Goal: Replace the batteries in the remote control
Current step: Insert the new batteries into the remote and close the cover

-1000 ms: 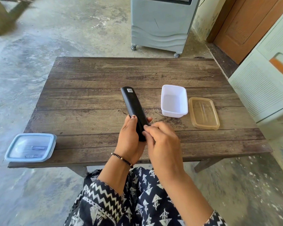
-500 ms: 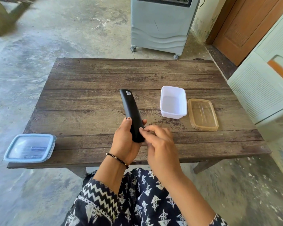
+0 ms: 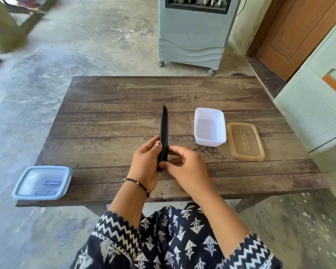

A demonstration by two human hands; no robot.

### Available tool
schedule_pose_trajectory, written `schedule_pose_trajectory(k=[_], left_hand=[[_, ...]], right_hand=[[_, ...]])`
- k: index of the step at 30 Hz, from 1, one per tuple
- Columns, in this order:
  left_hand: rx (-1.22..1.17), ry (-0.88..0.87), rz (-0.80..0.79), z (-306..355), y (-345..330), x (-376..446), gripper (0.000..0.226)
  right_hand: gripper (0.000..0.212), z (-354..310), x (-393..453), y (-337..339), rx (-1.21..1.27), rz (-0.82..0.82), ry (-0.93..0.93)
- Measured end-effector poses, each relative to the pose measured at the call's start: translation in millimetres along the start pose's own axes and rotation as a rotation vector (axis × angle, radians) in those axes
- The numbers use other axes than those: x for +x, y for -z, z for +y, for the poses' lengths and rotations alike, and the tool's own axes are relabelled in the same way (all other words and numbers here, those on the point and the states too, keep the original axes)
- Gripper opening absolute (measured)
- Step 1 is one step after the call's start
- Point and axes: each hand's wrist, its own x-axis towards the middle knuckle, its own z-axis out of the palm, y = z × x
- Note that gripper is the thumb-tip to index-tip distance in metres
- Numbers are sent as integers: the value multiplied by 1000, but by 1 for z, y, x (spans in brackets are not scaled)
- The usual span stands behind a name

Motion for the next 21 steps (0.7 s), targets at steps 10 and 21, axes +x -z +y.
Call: schedule_pose_trajectory(k=[10, 21], left_hand=[[344, -132, 224, -9, 15, 16, 26], [1029, -316, 330, -4, 11, 11, 41]], right_hand=[[37, 22, 25, -9, 194, -13, -232], [23, 16, 11, 20, -187, 102, -55]])
